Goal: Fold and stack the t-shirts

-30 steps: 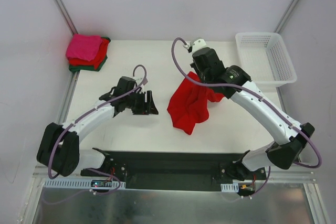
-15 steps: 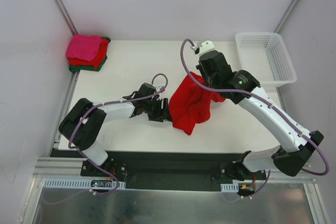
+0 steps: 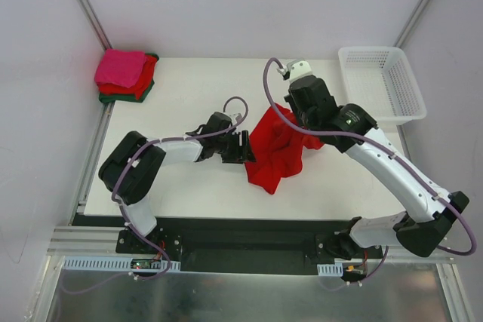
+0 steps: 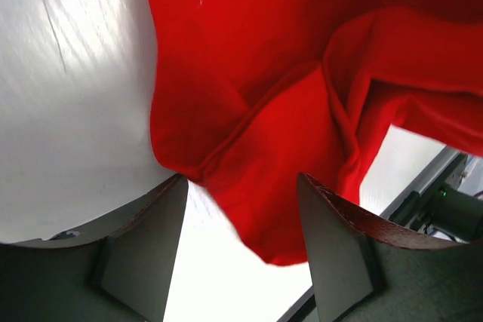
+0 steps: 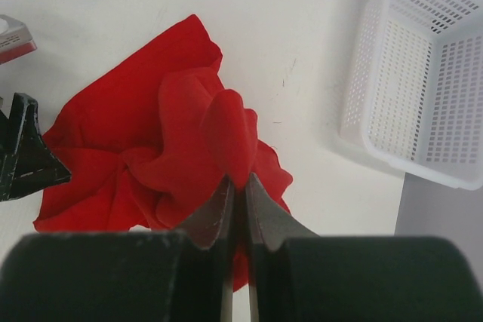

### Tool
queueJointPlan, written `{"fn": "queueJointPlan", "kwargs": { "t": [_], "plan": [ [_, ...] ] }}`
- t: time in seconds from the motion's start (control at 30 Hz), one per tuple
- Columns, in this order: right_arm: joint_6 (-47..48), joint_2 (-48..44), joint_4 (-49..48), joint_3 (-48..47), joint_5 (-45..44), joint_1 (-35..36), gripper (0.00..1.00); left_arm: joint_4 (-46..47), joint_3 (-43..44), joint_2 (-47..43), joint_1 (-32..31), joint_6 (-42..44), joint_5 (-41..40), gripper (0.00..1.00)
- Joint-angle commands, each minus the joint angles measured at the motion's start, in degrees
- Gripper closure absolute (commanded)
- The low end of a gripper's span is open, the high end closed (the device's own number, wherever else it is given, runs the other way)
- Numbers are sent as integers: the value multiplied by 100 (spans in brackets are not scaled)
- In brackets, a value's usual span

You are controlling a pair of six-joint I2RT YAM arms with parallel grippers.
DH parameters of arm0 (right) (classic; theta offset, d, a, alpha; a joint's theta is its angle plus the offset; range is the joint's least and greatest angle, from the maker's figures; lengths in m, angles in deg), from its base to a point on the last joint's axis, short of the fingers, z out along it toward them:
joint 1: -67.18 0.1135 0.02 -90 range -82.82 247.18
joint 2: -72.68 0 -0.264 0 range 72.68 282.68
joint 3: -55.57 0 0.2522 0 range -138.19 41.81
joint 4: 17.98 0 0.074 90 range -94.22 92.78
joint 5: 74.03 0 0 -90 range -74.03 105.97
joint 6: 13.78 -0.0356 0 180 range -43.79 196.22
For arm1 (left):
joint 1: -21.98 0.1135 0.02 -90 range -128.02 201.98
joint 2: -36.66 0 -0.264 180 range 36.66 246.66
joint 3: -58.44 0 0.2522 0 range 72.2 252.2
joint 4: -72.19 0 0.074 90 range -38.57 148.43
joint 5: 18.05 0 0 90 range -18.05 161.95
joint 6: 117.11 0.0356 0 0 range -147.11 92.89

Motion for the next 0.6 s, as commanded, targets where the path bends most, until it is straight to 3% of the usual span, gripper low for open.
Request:
{"fn": "queueJointPlan", "kwargs": {
  "t": [0.0, 0.07, 0.17, 0.2, 0.23, 0.4, 0.57],
  "plan": [
    [-90, -308, -68, -4, -28, 3, 98, 11, 251, 295, -55, 39, -380, 41],
    [-107, -343, -59, 31, -45, -6, 98, 11, 339, 409, -90, 65, -432, 46],
    [-107, -396, -33, 58, -71, -14, 99, 11, 418, 550, -125, 83, -468, 77],
    [-99, -405, -24, 58, -63, -6, 98, 2, 427, 577, -134, 83, -476, 91],
    [-107, -422, -33, 75, -80, -6, 98, 2, 427, 620, -134, 100, -477, 97],
    [-134, -475, -24, 198, -159, -6, 99, -147, 375, 516, -134, 188, -608, 100],
    [-160, -633, -50, 295, -510, -32, 99, -726, 173, -590, -99, 478, -1082, 100]
  ]
}}
